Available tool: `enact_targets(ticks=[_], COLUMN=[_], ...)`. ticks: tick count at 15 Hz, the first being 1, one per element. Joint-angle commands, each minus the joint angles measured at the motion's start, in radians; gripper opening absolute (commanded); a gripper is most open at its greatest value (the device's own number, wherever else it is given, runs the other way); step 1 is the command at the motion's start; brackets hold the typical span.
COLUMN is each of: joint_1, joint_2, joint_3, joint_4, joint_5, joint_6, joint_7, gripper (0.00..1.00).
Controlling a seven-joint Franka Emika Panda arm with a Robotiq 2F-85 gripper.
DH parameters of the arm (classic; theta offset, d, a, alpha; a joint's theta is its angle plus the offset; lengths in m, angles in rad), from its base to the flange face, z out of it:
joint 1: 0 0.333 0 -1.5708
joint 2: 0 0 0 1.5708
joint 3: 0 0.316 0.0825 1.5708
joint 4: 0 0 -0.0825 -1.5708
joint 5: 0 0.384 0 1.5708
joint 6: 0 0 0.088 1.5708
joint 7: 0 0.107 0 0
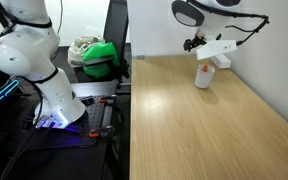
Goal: Pick the marker from the cup and put it on the table
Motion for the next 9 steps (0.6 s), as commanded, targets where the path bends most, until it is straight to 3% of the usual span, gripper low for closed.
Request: enact_targets(ticks=[1, 9], joint_1=[-0.023, -0.035], joint_2=[0.071, 0.178], joint_3=[0.029, 0.052], joint_4=[0.087, 0.196], joint_5=[0.004, 0.002], joint_6=[-0.033, -0.04], joint_7=[0.028, 0.034], gripper=[1.0, 1.0])
